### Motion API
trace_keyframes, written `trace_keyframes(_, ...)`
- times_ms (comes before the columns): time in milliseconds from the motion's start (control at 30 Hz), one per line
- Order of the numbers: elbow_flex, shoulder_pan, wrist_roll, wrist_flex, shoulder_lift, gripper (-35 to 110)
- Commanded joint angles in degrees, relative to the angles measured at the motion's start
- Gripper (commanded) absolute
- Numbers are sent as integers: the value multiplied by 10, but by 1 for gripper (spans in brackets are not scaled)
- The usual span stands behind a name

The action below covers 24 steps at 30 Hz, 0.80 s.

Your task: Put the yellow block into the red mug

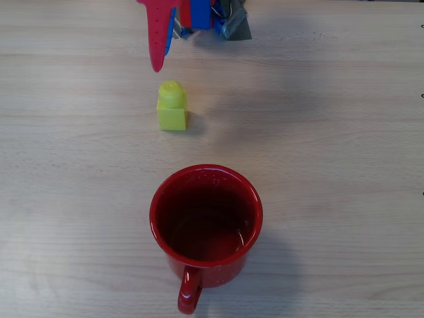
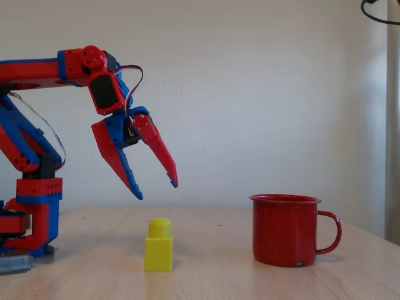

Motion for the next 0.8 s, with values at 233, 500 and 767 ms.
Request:
trace_keyframes(233,-25,2,-9,-7,-25,36)
trace_keyframes(500,-3,4,2,-2,-54,51)
trace_keyframes(767,20,-4,37,-29,-98,53)
